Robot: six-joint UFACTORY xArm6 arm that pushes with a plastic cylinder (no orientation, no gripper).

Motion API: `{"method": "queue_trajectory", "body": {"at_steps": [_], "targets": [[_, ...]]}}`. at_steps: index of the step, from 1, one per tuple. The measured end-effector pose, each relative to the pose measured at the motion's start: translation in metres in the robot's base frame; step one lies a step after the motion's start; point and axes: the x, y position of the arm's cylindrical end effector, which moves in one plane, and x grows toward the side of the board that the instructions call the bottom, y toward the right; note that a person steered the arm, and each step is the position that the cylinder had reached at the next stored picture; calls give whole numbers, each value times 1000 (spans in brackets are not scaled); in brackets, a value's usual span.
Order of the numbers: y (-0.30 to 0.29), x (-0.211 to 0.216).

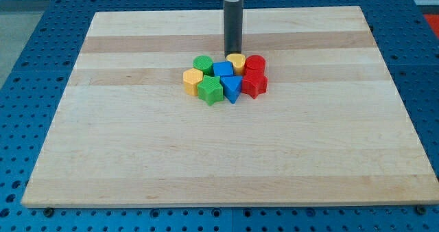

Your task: Push the yellow heart in between the red circle and the blue cube

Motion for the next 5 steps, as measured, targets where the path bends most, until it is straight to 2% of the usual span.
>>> {"method": "queue_trajectory", "body": {"at_steps": [3,5], "targets": [[-1,1],[-14,-23]]}}
